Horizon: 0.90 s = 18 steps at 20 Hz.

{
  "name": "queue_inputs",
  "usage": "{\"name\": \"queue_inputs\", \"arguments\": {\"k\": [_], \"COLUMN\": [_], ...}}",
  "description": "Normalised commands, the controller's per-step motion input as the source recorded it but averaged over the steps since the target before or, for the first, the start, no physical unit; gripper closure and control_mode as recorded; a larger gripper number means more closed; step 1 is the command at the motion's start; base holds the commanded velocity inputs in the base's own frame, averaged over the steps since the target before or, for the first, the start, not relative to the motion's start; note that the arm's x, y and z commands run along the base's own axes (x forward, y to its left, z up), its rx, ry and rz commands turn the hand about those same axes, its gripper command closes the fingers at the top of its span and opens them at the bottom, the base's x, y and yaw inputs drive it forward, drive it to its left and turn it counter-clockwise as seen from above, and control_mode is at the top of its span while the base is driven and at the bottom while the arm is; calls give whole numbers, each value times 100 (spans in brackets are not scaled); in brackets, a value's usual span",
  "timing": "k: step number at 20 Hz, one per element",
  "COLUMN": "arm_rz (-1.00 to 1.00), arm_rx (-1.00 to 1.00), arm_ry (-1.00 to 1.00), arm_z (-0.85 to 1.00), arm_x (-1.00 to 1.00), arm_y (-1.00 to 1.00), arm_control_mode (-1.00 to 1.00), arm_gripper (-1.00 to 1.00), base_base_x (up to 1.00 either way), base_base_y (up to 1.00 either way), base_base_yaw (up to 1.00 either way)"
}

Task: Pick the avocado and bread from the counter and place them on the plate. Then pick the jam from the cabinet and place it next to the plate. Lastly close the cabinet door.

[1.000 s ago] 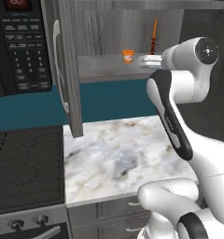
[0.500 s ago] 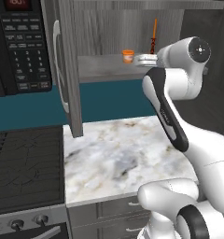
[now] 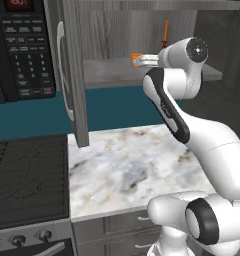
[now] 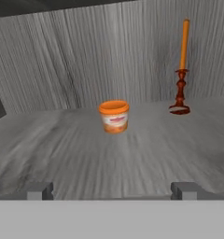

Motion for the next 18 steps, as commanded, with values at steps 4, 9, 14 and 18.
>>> {"name": "queue_inputs", "arguments": {"k": [4, 9, 14, 18], "arm_rz": [0, 0, 0, 0], "arm_rx": [0, -1, -2, 0], "arm_ry": [0, 0, 0, 0], "arm_z": [0, -7, -9, -1], "arm_x": [34, 30, 27, 29], "arm_y": [0, 0, 0, 0], "arm_control_mode": [-100, -100, -100, -100], "arm_gripper": [-100, -100, -100, -100], "base_base_x": [0, 0, 0, 0], "base_base_y": [0, 0, 0, 0], "base_base_yaw": [0, 0, 0, 0]}}
